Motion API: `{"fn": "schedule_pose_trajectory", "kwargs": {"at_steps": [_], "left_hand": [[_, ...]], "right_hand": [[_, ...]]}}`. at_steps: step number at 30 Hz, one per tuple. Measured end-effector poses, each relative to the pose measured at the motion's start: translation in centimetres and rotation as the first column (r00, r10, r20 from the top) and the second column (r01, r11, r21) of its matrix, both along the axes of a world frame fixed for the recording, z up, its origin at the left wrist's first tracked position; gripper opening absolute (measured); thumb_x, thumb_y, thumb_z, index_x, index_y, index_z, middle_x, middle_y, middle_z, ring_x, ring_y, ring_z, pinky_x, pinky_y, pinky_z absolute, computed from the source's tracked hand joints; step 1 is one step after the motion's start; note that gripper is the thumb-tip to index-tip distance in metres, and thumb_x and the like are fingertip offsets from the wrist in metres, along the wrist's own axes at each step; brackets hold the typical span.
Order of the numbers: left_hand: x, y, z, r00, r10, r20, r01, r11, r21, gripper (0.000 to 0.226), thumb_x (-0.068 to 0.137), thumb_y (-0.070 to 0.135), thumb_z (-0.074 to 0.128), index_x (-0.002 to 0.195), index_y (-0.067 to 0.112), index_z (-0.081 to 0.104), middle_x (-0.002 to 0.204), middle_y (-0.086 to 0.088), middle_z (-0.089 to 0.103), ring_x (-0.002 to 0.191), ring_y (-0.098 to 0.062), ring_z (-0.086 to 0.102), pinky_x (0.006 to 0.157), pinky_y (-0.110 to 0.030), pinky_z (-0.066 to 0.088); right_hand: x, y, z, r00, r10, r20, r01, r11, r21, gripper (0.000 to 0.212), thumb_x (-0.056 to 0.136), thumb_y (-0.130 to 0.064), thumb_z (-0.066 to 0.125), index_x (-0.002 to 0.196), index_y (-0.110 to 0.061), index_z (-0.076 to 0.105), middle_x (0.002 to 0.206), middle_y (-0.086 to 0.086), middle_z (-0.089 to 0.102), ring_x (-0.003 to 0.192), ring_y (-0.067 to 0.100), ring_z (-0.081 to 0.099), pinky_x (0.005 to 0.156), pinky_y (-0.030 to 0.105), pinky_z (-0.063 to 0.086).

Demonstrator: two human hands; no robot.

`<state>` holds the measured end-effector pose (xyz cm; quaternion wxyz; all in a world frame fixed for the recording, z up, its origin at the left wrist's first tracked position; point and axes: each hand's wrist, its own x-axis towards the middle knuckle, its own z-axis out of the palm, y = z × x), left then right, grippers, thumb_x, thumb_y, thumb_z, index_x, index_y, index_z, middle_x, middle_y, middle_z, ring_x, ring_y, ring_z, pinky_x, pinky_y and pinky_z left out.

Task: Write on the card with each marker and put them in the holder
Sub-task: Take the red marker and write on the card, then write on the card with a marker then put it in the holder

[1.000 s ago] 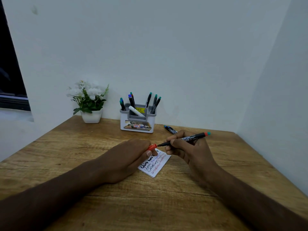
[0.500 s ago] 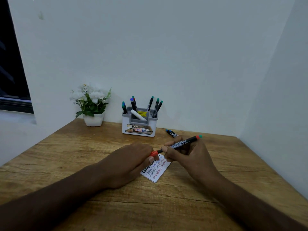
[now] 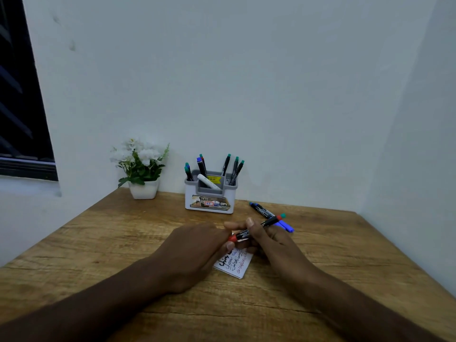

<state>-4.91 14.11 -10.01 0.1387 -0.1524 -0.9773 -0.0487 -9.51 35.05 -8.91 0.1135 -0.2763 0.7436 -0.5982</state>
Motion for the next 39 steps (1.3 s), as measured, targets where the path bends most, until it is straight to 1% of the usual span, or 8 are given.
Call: {"fn": "schedule_pose_trajectory", "kwargs": {"at_steps": [6,10,12,15,20,24,31,39], "left_hand": [[0.5,1.3,0.9,0.997,-0.028,-0.076,0.026,0.999,-0.022,0.051,0.105,0.061,0.014,0.129,0.04,0.054,0.113,0.012,0.066,0.097,-0.008,0.06,0.082,-0.037,0.053],[0.1,1.5,0.8,0.993,0.024,-0.117,-0.019,0.999,0.047,0.035,0.11,0.051,0.027,0.141,0.036,0.036,0.115,0.01,0.067,0.099,-0.011,0.063,0.083,-0.035,0.053],[-0.3,1.0,1.0,0.994,0.056,-0.099,-0.035,0.979,0.203,0.024,0.11,0.047,0.032,0.132,0.04,0.036,0.1,0.015,0.067,0.088,-0.005,0.063,0.074,-0.034,0.054],[-1.9,-0.4,2.9,0.98,0.092,-0.176,0.026,0.82,0.572,0.009,0.105,0.048,0.05,0.099,0.046,0.056,0.088,0.026,0.066,0.079,0.005,0.062,0.067,-0.022,0.045],[-6.5,-4.3,9.3,0.873,0.333,-0.357,0.037,0.684,0.728,0.016,0.096,0.045,0.071,0.104,0.035,0.08,0.095,0.018,0.075,0.081,-0.003,0.069,0.071,-0.017,0.048],[-10.0,-6.9,11.0,0.8,0.484,-0.356,-0.102,0.694,0.713,0.017,0.093,0.048,0.072,0.103,0.035,0.079,0.085,0.027,0.072,0.081,-0.007,0.071,0.08,-0.03,0.058],[-12.5,-8.9,9.4,0.757,0.644,-0.111,-0.522,0.698,0.491,0.039,0.093,0.062,0.062,0.111,0.029,0.074,0.104,0.002,0.077,0.096,-0.023,0.071,0.075,-0.035,0.056],[-11.3,-7.6,10.2,0.798,0.601,-0.05,-0.538,0.747,0.389,0.058,0.099,0.067,0.049,0.093,0.018,0.079,0.089,-0.007,0.077,0.089,-0.03,0.073,0.074,-0.035,0.053]], "right_hand": [[0.5,-0.5,-0.1,0.999,-0.036,-0.014,0.035,0.999,-0.016,0.045,0.103,-0.054,0.044,0.113,-0.035,0.083,0.104,-0.009,0.084,0.104,0.002,0.076,0.103,0.025,0.051],[0.8,-0.2,-0.2,0.996,-0.02,-0.084,0.026,0.997,0.073,0.04,0.1,-0.06,0.048,0.133,-0.046,0.066,0.113,-0.023,0.079,0.11,-0.01,0.069,0.108,0.024,0.049],[0.6,0.1,-0.2,0.991,-0.005,-0.132,0.029,0.983,0.181,0.046,0.102,-0.056,0.056,0.148,-0.053,0.047,0.115,-0.024,0.075,0.111,-0.014,0.067,0.099,0.019,0.051],[0.4,0.3,-0.6,0.974,-0.024,-0.226,0.092,0.952,0.294,0.054,0.099,-0.044,0.07,0.149,-0.038,0.052,0.117,-0.014,0.071,0.109,-0.004,0.067,0.094,0.018,0.055],[0.1,0.5,-1.1,0.943,0.004,-0.331,0.118,0.93,0.349,0.035,0.099,-0.039,0.073,0.133,-0.035,0.065,0.117,-0.018,0.067,0.109,-0.013,0.058,0.085,0.008,0.046],[-0.3,0.6,-1.4,0.935,-0.004,-0.355,0.134,0.93,0.342,0.026,0.099,-0.039,0.073,0.125,-0.035,0.07,0.119,-0.022,0.069,0.11,-0.014,0.059,0.085,0.008,0.048],[-0.6,0.6,-1.8,0.934,0.004,-0.358,0.12,0.938,0.325,0.02,0.099,-0.037,0.072,0.119,-0.035,0.073,0.116,-0.02,0.07,0.109,-0.012,0.06,0.08,0.011,0.049],[-0.5,0.7,-1.8,0.927,0.018,-0.375,0.109,0.943,0.315,0.018,0.1,-0.036,0.072,0.117,-0.033,0.074,0.112,-0.017,0.07,0.103,-0.013,0.059,0.078,0.009,0.047]]}}
